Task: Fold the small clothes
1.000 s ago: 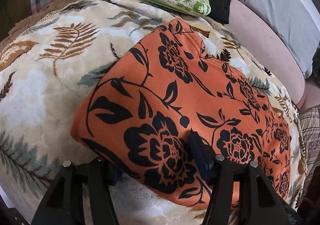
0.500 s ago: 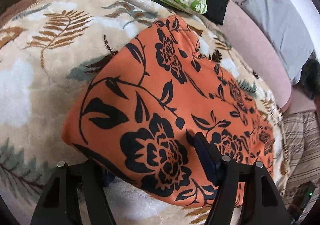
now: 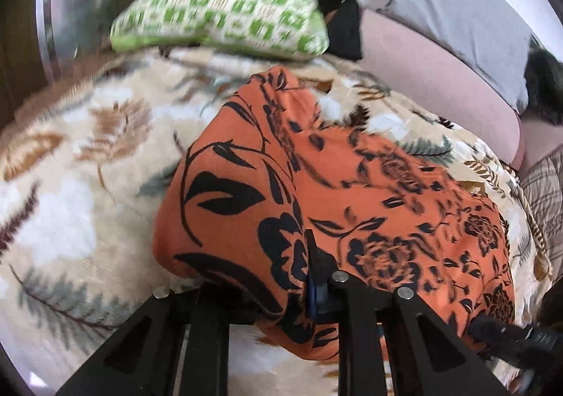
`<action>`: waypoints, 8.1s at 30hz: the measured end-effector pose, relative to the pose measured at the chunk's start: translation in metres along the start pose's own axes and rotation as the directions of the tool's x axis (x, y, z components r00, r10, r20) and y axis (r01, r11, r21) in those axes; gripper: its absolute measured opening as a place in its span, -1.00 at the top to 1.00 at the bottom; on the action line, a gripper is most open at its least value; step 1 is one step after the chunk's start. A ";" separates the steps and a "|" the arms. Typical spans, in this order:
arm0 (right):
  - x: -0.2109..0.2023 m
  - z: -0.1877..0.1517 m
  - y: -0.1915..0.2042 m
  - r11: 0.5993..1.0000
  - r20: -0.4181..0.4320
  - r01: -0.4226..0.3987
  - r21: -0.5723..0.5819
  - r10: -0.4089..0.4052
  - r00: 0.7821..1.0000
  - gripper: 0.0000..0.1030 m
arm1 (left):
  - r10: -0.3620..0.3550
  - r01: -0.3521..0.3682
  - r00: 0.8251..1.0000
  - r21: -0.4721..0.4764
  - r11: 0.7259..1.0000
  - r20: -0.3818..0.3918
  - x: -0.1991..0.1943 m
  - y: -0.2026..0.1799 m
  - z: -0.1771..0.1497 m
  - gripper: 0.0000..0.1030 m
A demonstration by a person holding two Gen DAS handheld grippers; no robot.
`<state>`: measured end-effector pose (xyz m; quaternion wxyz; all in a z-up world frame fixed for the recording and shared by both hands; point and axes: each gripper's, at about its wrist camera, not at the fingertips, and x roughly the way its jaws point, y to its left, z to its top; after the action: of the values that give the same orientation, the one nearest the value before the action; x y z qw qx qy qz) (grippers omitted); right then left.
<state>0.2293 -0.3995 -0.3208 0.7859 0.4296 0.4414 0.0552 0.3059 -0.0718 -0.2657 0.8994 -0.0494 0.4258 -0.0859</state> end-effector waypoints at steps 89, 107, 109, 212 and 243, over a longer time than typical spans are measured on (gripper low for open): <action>0.086 0.180 0.071 0.942 -0.028 0.305 -0.141 -0.312 0.950 0.15 | -0.308 0.411 0.888 0.290 0.864 -0.341 0.031 -0.126 -0.028 -0.60; -0.071 0.012 -0.018 0.950 0.094 0.311 -0.024 -0.307 0.947 0.40 | -0.183 0.224 0.974 0.457 0.861 -0.132 0.011 -0.126 -0.026 -0.61; -0.074 0.013 -0.018 0.955 0.126 0.295 -0.025 -0.290 0.949 0.40 | -0.181 0.216 0.976 0.467 0.858 -0.120 0.008 -0.128 -0.026 -0.61; -0.171 -0.055 0.098 0.715 0.652 0.675 -0.181 -0.427 0.627 -0.47 | -0.072 0.022 0.990 0.374 0.927 0.120 -0.119 -0.109 -0.031 -1.00; -0.230 -0.132 0.177 0.632 0.735 0.733 -0.249 -0.369 0.569 -0.47 | -0.084 -0.014 0.963 0.358 0.934 0.255 -0.222 -0.113 -0.024 -1.00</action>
<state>0.0438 -0.3132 -0.0761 0.9434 0.0177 0.2380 -0.2304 0.1368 -0.1389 -0.0948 0.9406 0.0956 0.2778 -0.1704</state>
